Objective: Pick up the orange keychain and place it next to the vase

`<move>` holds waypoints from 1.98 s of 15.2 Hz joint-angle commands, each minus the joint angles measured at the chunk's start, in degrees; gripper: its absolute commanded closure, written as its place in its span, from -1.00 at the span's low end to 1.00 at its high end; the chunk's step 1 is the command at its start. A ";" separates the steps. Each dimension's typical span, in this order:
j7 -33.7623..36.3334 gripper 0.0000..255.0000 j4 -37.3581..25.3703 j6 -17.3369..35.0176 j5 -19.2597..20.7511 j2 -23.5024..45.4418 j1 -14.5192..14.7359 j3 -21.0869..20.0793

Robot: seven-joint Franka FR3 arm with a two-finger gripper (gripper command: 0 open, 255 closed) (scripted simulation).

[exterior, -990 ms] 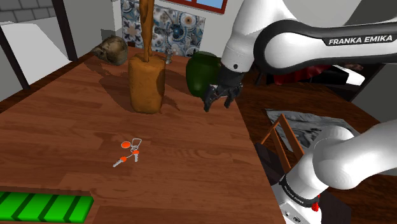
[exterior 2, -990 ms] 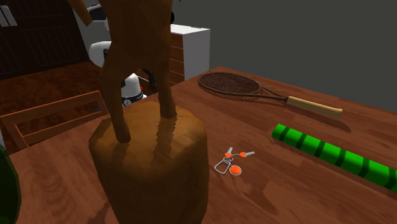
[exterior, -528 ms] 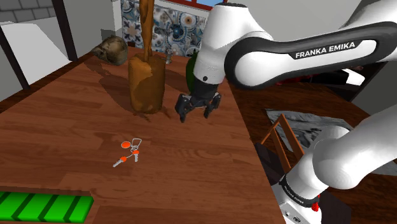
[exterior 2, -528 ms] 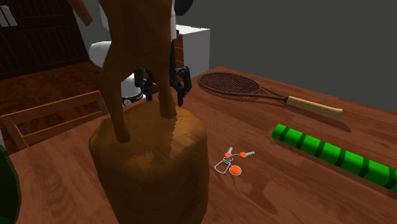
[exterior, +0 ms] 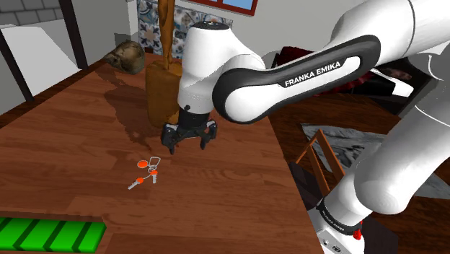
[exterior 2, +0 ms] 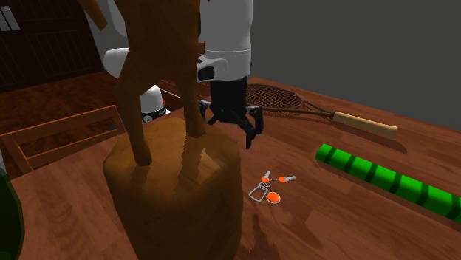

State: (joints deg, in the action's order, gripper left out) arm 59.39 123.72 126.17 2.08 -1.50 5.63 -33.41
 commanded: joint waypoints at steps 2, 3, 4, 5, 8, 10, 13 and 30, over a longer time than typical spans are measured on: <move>6.89 -1.00 -5.96 0.20 5.51 7.72 1.40 -1.26; 9.00 -1.00 -8.00 0.14 7.36 10.29 2.19 -1.33; 11.00 -1.00 -10.14 -0.01 9.14 12.84 3.16 -1.22; 12.88 -1.00 -12.37 -0.26 10.83 15.38 4.22 -1.01; 16.25 -1.00 -16.67 -0.35 14.02 20.56 6.80 0.03; 16.69 -1.00 -16.24 0.81 14.72 21.46 7.05 0.38; 17.39 -1.00 -15.70 2.52 15.82 22.86 7.43 0.93; 17.79 1.00 -15.73 3.35 16.54 23.88 7.72 1.32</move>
State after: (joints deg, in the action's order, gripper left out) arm 77.17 107.95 128.45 18.58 21.83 13.27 -32.16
